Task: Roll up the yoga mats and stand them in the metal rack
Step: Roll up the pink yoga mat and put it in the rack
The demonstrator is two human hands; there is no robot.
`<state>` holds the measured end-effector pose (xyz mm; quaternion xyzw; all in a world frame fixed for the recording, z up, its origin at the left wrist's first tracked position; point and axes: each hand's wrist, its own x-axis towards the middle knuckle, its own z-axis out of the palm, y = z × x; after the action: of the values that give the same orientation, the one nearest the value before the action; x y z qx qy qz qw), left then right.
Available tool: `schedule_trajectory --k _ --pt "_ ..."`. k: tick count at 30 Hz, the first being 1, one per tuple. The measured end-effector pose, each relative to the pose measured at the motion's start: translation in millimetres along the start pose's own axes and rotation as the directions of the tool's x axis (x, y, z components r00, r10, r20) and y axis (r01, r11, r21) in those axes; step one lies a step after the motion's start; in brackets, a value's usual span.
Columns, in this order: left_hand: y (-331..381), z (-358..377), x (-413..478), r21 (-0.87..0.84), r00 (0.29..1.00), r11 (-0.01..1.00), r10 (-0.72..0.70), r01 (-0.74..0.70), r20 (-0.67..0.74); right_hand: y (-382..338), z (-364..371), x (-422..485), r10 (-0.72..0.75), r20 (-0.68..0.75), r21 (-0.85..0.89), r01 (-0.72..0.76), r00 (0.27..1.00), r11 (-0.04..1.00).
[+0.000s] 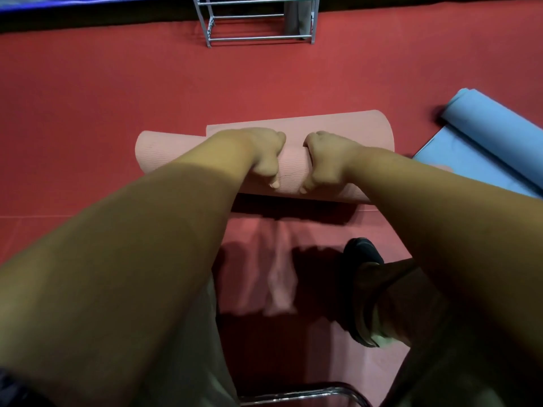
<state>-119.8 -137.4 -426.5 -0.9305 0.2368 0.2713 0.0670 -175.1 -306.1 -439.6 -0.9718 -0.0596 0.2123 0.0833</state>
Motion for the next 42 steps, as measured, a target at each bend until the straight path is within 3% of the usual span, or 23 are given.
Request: schedule_trajectory --k 7,13,19,23,27,32,37,42 --pt "9 9 -5 0.151 0.996 0.988 0.046 -0.035 -0.07 5 -3 0 0.02 0.042 0.063 -0.023 0.999 0.998" --pt "6 -2 -6 0.035 0.997 0.999 -0.001 0.003 -0.071 2 0 2 0.022 0.046 0.102 -0.026 0.999 0.994" --pt "2 -1 -3 -0.035 1.0 0.999 -0.006 0.005 -0.023 -6 -2 -3 0.028 0.021 -0.077 -0.026 0.999 0.997" --pt "0 0 0 -0.048 0.999 0.998 -0.026 0.027 0.019 -7 -8 -2 0.058 0.035 -0.028 -0.057 0.998 0.998" --pt "2 6 -4 0.045 1.0 0.999 0.006 -0.006 -0.003 -7 -10 -7 0.059 0.052 0.071 -0.063 0.997 0.995" --pt "-7 -3 -6 -0.062 0.998 0.998 -0.009 0.005 -0.063 -12 -15 -9 0.065 0.055 0.097 -0.07 0.996 0.993" --pt "-22 -18 -17 -0.173 0.998 0.984 -0.055 0.05 -0.025 -21 -23 -19 0.085 -0.077 -0.095 -0.092 0.993 0.991" --pt "-27 -20 -35 -0.177 0.997 0.982 -0.074 0.07 -0.017 -39 -29 -32 0.055 -0.17 -0.118 -0.075 0.984 0.99"
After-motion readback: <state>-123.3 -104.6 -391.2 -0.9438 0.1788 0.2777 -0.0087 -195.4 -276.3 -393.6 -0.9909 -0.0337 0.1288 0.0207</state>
